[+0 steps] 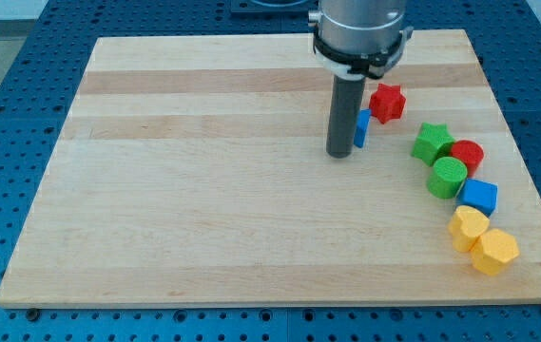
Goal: Move the blue triangle to the top right side of the green star
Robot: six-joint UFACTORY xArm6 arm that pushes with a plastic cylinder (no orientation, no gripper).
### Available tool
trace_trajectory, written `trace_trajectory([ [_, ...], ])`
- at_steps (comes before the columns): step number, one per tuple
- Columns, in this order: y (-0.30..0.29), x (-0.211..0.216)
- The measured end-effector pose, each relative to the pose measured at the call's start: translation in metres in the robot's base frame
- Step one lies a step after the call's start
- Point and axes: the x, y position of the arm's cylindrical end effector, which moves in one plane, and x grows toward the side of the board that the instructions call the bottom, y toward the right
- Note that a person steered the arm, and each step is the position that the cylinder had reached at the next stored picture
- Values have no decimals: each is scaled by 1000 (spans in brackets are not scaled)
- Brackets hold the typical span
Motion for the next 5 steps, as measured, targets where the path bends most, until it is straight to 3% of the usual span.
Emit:
trace_trajectory([
  [5,-9,-29],
])
